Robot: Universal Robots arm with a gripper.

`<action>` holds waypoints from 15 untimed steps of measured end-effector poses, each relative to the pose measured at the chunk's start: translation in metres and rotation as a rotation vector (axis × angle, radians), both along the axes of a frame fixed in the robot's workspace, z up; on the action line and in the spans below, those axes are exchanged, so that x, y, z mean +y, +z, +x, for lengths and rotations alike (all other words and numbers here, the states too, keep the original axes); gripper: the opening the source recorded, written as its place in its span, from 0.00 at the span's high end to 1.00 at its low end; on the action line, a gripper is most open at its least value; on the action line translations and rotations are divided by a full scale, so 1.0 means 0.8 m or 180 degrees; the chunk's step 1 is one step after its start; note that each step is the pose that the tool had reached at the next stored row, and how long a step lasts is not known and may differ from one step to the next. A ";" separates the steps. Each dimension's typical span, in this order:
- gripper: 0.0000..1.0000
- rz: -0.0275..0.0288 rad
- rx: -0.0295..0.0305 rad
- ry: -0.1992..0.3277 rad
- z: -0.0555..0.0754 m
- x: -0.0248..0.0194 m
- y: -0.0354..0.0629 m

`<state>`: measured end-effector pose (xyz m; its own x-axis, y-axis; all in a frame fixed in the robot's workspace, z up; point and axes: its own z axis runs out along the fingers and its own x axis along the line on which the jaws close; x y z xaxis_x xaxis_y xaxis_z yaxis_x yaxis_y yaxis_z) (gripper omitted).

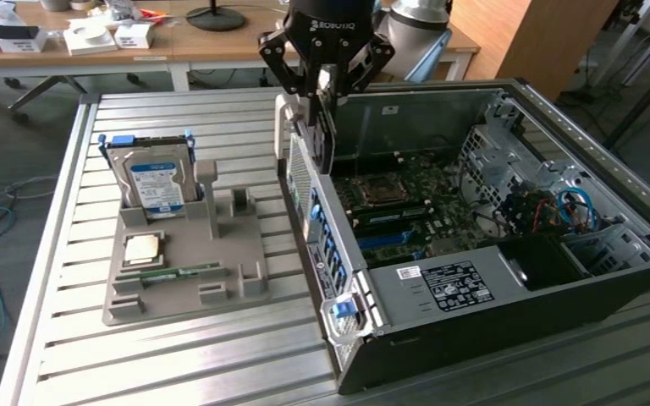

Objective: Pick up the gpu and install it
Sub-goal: 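Pick up the gpu and move the gpu toward the slot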

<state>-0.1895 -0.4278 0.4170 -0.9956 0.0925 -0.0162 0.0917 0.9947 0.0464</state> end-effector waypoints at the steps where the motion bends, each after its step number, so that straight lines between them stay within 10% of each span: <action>1: 0.73 0.0001 0.0000 0.0000 0.003 0.0000 0.000; 15: 0.73 0.0010 0.0000 0.0000 0.049 0.0000 0.000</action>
